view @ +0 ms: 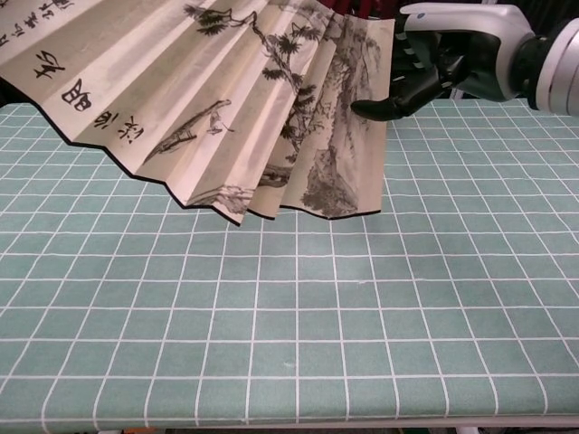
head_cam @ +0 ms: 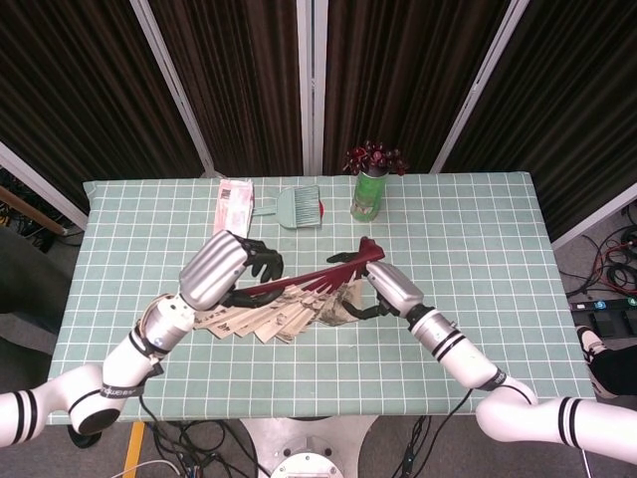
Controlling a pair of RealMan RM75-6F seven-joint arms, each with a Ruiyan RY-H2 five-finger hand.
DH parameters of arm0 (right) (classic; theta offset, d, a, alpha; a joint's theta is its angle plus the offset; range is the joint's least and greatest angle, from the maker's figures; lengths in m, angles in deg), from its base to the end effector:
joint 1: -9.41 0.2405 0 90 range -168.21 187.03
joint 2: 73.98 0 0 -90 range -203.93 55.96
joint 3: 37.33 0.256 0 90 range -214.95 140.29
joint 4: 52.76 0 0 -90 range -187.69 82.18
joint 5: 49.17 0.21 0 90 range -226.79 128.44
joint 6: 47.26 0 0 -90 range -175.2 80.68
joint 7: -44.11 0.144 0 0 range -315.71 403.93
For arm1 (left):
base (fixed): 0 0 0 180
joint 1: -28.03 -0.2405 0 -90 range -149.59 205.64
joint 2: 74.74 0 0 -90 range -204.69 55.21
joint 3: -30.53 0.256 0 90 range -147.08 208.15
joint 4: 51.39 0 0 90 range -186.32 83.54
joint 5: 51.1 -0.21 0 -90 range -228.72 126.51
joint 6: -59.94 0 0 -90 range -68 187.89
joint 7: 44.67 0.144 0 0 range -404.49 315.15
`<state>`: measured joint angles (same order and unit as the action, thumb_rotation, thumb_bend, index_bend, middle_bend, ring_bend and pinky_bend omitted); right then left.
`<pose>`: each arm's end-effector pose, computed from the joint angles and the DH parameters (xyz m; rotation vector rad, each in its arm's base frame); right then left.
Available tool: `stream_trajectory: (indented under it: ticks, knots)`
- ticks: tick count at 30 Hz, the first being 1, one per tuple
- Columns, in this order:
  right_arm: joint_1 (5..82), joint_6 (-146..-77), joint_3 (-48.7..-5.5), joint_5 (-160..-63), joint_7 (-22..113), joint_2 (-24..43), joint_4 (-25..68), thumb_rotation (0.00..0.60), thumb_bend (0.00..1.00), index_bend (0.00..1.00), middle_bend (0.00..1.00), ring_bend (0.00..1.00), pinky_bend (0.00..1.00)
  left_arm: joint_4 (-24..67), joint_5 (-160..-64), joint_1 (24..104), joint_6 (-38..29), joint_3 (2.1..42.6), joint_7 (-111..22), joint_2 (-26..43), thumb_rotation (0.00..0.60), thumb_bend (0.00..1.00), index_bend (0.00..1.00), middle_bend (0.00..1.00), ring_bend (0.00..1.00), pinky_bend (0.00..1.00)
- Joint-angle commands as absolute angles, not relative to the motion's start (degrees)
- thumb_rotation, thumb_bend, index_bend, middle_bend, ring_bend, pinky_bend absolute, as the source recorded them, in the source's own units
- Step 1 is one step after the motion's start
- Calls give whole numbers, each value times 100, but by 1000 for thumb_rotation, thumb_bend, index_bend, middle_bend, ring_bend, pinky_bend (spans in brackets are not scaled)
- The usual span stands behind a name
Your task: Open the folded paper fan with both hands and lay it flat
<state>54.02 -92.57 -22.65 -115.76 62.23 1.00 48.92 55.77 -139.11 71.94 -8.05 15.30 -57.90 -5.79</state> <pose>-0.0920 -0.3299 0.0313 1.8095 -1.6432 1.3078 -0.0415 0.3111 0.1104 -1.8825 -0.9455 -1.7591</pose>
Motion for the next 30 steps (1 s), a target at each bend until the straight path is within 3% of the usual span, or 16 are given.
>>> stream_trajectory:
  ticks: [1, 5, 10, 19, 30]
  knots:
    - [5513, -9198, -2214, -11424, 6045, 246, 4855, 600, 380, 307, 186, 100, 129, 5554, -13918, 7177, -820, 1542, -5810, -600, 600, 326, 627, 708, 693, 839]
    - [5565, -9436, -2185, -11291, 5661, 414, 4744, 600, 581, 555, 249, 139, 128, 5483, -14000, 7110, -884, 1620, -5809, -637, 600, 326, 627, 708, 694, 838]
    - [5524, -9897, -2230, -11201, 4922, 413, 4579, 600, 625, 689, 281, 147, 128, 5131, -14312, 6960, -1057, 1864, -5547, -616, 600, 327, 627, 710, 693, 835]
    - [5195, -11192, -2492, -11964, 3651, 533, 4035, 600, 612, 695, 275, 148, 116, 4081, -15162, 6712, -1509, 2413, -4656, -94, 600, 331, 628, 710, 690, 821]
    - [4763, -12495, -2904, -13242, 3241, 1316, 2699, 600, 601, 603, 261, 148, 68, 2751, -15905, 6601, -2000, 2643, -3111, 851, 600, 330, 627, 701, 684, 809]
